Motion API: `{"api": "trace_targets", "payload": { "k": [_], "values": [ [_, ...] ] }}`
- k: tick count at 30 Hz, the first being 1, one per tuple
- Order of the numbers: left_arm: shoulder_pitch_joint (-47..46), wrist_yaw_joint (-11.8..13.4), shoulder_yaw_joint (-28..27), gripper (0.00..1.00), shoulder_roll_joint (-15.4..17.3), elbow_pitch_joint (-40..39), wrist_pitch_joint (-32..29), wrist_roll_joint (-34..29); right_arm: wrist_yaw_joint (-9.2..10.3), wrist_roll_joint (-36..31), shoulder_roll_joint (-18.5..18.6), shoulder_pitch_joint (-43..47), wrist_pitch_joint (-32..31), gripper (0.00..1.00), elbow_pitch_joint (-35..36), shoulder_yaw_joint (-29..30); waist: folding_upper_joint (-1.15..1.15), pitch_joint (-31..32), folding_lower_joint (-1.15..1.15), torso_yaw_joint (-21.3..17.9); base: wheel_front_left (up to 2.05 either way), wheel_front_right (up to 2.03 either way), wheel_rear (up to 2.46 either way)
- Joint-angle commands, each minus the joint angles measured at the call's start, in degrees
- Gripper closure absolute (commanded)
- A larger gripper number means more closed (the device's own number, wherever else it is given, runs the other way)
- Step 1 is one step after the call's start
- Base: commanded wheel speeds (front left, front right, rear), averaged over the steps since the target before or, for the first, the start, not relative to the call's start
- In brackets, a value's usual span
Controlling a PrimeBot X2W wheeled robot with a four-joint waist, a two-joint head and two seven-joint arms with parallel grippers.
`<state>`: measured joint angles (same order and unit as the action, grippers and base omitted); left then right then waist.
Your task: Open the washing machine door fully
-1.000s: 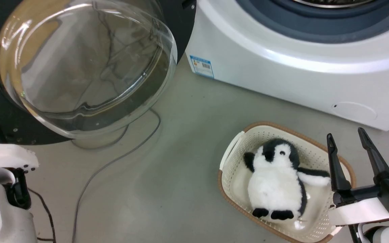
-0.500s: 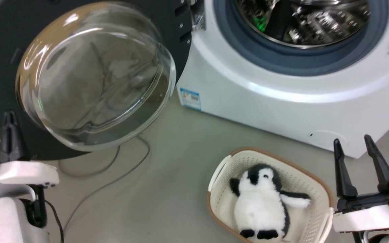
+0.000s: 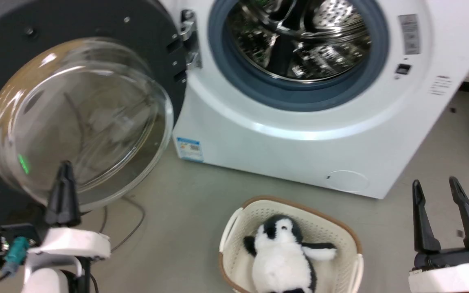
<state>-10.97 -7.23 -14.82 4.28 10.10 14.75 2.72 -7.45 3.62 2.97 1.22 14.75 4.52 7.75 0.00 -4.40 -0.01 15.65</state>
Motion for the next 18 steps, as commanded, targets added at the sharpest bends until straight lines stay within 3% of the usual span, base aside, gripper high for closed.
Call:
{"api": "trace_targets", "payload": {
  "k": [1, 2, 3, 4, 5, 18],
  "values": [
    [1.3, -0.1, 0.7, 1.0, -0.3, -0.3, 0.3, 0.1, -0.03, 0.3, -0.1, 1.0, 0.3, 0.0, 0.2, 0.1, 0.0, 1.6, 0.01, -2.1, 0.0, 0.0, 0.0],
    [1.8, -0.1, 1.3, 1.0, -0.4, -0.6, 0.3, 0.2, -0.03, 0.4, -0.1, 1.3, 0.3, 0.0, 0.2, 0.1, 0.0, 1.9, 0.01, -2.6, 0.0, 0.0, 0.0],
    [2.4, -0.1, 1.9, 0.73, -0.5, -0.8, 0.3, 0.2, -0.03, 0.5, -0.1, 1.6, 0.3, 0.0, 0.2, 0.2, 0.0, 2.3, 0.01, -3.1, 0.0, 0.0, 0.0],
    [2.9, -0.2, 2.6, 0.13, -0.6, -1.2, 0.3, 0.2, -0.03, 0.5, -0.1, 2.0, 0.3, 0.0, 0.1, 0.2, 0.0, 2.6, 0.01, -3.6, 0.0, 0.0, 0.0],
    [3.4, -0.2, 3.2, 0.0, -0.6, -1.6, 0.3, 0.1, -0.03, 0.6, -0.1, 2.3, 0.3, 0.0, 0.0, 0.3, 0.0, 2.9, 0.01, -4.1, 0.0, 0.0, 0.0],
    [8.6, -0.2, 8.5, 0.0, -1.1, -1.1, 0.3, 1.7, -0.03, 1.6, -0.1, 4.5, 0.3, 0.0, -1.3, -0.7, 0.0, 4.6, 0.01, -10.8, 0.0, 0.0, 0.0]
  ]
}}
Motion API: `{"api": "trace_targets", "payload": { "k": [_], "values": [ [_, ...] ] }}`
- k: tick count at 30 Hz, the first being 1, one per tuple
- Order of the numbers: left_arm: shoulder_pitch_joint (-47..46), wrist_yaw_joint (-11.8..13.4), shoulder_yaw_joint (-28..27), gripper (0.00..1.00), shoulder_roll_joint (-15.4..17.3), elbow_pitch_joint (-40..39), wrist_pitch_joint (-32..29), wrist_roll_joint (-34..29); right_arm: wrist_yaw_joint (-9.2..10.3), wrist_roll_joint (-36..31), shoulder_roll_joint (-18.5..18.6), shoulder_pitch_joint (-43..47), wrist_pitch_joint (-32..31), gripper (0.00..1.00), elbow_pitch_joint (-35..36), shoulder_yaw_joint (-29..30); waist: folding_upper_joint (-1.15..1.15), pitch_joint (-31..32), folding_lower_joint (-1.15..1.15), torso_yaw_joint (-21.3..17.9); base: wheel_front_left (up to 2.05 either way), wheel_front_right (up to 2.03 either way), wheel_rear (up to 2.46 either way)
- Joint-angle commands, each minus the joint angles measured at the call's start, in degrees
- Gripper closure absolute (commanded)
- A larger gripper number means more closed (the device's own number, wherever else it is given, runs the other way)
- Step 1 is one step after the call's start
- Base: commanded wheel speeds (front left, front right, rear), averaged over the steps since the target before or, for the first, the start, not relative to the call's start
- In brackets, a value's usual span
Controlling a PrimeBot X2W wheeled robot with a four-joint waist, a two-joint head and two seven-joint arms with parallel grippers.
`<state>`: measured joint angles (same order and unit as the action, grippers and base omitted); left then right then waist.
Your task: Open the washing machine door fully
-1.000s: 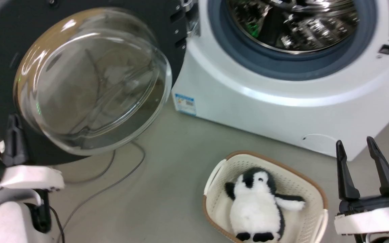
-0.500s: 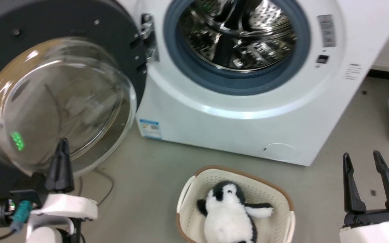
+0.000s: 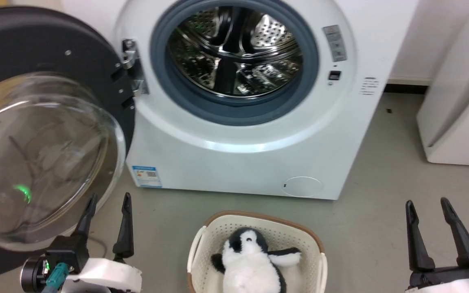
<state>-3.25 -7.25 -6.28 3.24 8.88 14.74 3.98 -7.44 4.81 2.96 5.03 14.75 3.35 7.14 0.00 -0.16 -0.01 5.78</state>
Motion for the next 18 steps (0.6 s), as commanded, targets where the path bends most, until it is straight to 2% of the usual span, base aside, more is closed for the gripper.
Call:
{"api": "trace_targets", "payload": {
  "k": [1, 11, 12, 18],
  "values": [
    [1.2, -0.2, 0.1, 0.0, 0.0, 0.1, 0.3, 0.4, -0.05, 0.5, -0.1, 0.9, 0.3, 0.0, -0.3, -0.1, 0.0, 0.4, 0.01, -1.3, 0.0, 0.0, 0.0],
    [3.1, 0.1, 1.1, 0.0, -0.3, 1.4, 0.3, 0.2, -0.05, 0.8, -0.1, 2.2, 0.3, 0.0, -1.8, -0.9, 0.0, 0.6, 0.01, -3.5, 0.0, 0.0, 0.0],
    [3.1, 0.1, 1.2, 1.0, -0.3, 1.5, 0.3, 0.3, -0.05, 0.8, -0.1, 2.2, 0.3, 1.0, -1.9, -1.0, 0.0, 0.6, 0.01, -3.7, 0.0, 0.0, 0.0],
    [2.4, 0.2, 1.4, 1.0, -0.3, 1.2, -0.5, 0.1, 0.0, 0.3, 0.0, 1.4, -0.4, 1.0, -1.8, -1.0, 0.0, 0.6, 0.01, -3.7, 0.0, 0.0, 0.0]
  ]
}}
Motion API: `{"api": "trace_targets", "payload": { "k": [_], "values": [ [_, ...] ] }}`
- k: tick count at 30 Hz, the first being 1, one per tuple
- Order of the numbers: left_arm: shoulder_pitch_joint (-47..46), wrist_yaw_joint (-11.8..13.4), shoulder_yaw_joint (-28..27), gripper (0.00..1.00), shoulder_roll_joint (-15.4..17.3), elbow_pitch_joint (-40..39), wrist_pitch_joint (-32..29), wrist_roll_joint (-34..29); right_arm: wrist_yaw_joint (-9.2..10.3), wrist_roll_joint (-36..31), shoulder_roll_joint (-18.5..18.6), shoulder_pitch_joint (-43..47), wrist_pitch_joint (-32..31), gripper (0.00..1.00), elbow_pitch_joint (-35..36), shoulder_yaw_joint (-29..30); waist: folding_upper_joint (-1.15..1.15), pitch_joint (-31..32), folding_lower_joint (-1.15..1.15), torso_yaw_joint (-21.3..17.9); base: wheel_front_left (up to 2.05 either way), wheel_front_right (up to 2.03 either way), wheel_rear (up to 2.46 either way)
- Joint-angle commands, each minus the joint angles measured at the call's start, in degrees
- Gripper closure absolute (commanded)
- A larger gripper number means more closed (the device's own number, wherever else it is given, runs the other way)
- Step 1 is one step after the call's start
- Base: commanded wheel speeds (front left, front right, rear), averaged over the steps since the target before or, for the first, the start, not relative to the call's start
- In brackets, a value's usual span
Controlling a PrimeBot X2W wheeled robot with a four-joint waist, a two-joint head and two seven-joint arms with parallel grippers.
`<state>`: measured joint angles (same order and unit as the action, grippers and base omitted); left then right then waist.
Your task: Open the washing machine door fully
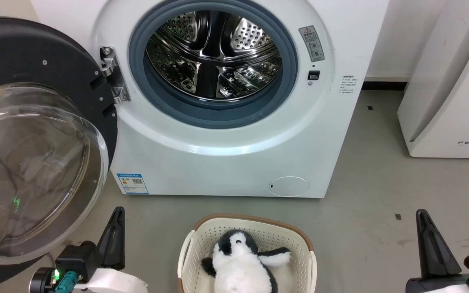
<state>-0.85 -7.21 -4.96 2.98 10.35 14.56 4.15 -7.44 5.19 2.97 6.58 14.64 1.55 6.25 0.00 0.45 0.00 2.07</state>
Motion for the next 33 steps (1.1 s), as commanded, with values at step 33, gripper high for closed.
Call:
{"api": "trace_targets", "payload": {
  "k": [33],
  "values": [
    [0.2, 2.1, 1.4, 1.0, 0.0, -3.0, -4.2, -1.2, -0.01, -1.5, 0.0, -1.9, -4.2, 1.0, -0.5, -1.8, 0.0, -0.1, 0.0, -0.6, 0.0, 0.0, 0.0]
  ]
}}
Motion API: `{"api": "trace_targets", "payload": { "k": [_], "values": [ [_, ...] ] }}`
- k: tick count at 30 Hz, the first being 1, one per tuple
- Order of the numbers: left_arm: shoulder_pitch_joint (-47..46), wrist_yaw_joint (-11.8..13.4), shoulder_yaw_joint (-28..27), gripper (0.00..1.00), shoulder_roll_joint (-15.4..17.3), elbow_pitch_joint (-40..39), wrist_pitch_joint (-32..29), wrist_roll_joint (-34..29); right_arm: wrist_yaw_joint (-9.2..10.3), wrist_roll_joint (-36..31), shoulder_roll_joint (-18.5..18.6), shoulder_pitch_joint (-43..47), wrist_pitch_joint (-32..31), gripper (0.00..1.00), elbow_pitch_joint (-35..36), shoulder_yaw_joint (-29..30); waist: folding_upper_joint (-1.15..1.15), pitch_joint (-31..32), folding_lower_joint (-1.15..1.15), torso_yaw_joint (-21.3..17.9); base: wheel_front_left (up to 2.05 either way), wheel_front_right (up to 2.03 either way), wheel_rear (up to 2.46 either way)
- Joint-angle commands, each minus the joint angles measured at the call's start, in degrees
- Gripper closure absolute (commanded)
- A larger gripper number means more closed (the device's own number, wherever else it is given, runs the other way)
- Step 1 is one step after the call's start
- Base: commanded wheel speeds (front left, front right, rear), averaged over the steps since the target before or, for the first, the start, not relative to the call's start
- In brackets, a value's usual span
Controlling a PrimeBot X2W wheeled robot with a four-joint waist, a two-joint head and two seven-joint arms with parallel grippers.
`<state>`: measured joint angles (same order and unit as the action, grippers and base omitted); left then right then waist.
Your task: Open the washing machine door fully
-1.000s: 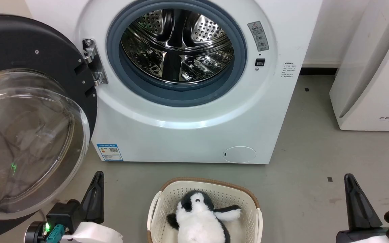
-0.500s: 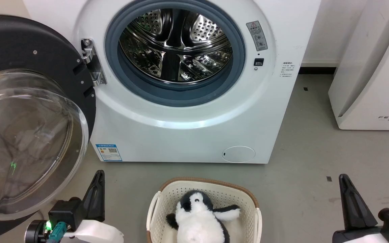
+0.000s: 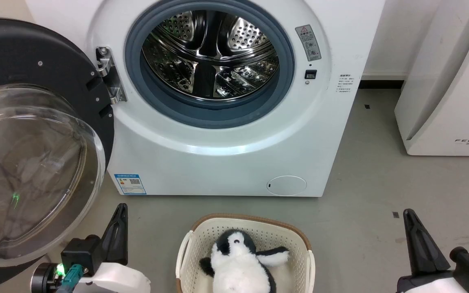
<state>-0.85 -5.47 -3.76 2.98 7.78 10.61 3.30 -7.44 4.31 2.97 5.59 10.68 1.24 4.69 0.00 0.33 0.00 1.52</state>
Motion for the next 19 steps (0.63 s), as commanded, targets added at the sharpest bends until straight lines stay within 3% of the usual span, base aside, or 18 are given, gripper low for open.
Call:
{"api": "trace_targets", "payload": {
  "k": [1, 19],
  "values": [
    [0.3, 0.4, 0.2, 1.0, 0.0, -0.5, -0.3, -0.4, -0.01, -0.7, 0.0, -1.0, -0.4, 1.0, -0.1, -0.3, 0.0, 0.0, 0.0, 0.0, 0.0, 0.0, 0.0],
    [0.4, 1.4, 0.9, 1.0, 0.0, -1.9, -2.3, -1.0, -0.02, -1.4, 0.0, -1.9, -2.4, 1.0, -0.4, -1.1, 0.0, -0.1, 0.0, -0.3, 0.0, 0.0, 0.0]
  ]
}}
